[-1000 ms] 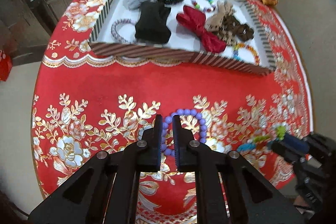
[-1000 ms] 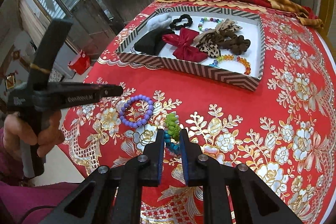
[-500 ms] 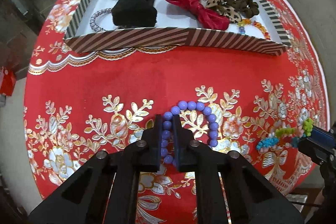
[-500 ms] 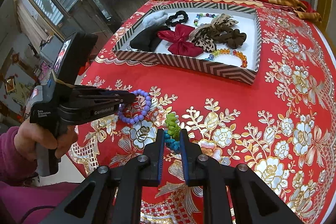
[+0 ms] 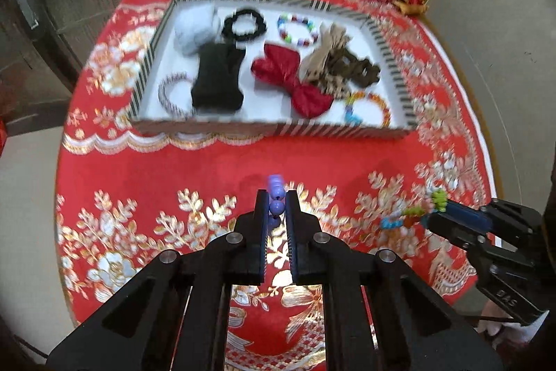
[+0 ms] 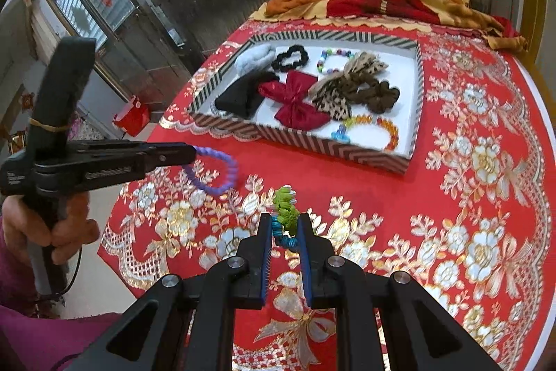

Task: Organize jewelry
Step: 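Carry the purple bracelet and green strand into the tray and open both grippers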

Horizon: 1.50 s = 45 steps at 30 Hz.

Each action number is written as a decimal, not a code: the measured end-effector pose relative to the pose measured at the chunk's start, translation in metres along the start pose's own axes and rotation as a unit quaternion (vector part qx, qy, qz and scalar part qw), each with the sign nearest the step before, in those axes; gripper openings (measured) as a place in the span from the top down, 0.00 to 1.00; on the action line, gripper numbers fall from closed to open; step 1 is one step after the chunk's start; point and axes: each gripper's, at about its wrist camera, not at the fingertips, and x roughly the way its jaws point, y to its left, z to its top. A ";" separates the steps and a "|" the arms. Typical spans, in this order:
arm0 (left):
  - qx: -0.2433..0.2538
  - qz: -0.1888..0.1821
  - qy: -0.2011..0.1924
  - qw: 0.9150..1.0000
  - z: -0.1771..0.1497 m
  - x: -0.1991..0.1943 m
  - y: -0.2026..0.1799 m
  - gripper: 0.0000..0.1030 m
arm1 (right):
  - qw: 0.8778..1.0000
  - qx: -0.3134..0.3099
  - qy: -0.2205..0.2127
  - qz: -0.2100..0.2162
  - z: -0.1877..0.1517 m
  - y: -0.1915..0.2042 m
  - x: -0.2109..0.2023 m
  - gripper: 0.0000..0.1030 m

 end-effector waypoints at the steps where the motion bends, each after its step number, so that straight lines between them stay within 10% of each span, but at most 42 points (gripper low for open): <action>1: 0.003 0.002 -0.006 1.000 0.005 -0.005 -0.001 0.92 | 1.000 0.000 -0.003 0.000 0.003 -0.001 -0.001 0.87; 18: 0.029 0.012 -0.045 0.999 0.076 -0.013 -0.015 0.92 | 0.998 0.015 -0.047 -0.041 0.084 -0.038 -0.006 0.87; 45: -0.015 0.026 0.047 0.998 0.111 0.095 0.023 0.92 | 0.994 0.042 0.018 -0.099 0.190 -0.121 0.090 0.87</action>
